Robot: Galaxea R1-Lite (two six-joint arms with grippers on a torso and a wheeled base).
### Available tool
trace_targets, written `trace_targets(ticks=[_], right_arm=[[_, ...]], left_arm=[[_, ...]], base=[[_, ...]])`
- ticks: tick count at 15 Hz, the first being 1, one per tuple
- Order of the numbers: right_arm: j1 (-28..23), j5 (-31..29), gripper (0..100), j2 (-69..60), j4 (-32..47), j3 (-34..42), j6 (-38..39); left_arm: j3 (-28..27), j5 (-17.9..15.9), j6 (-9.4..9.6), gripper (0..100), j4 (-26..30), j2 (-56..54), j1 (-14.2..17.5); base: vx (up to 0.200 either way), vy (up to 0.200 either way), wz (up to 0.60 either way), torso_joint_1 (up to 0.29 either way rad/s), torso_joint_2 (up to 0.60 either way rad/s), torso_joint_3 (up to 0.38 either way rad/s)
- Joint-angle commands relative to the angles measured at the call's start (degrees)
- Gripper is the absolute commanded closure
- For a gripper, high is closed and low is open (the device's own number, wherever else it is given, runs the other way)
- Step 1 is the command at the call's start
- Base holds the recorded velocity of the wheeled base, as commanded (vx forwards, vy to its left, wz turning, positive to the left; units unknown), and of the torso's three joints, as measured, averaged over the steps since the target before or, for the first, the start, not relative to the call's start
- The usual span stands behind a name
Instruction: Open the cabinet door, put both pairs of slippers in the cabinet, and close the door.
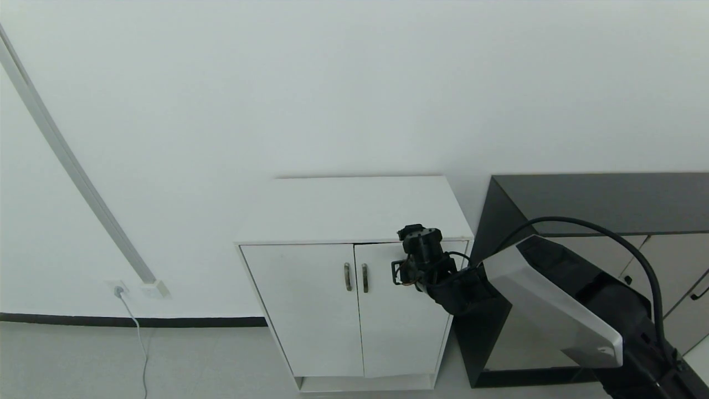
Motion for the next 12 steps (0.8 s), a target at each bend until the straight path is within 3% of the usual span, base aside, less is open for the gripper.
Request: trace_targets(ticks=[1, 12], right_arm=[[-0.2, -0.1, 100, 0.5, 0.1, -1.0, 0.0], [-0.7, -0.7, 100, 1.8, 0.0, -2.6, 0.0]], left_arm=[[0.0, 0.0, -0.04, 100, 0.0, 0.1, 0.0], [0.0, 0.0, -0.04, 100, 0.0, 0.1, 0.0]], base=[[0.0, 0.0, 0.0, 0.0, 0.0, 0.0], [0.0, 0.0, 0.0, 0.0, 0.0, 0.0]])
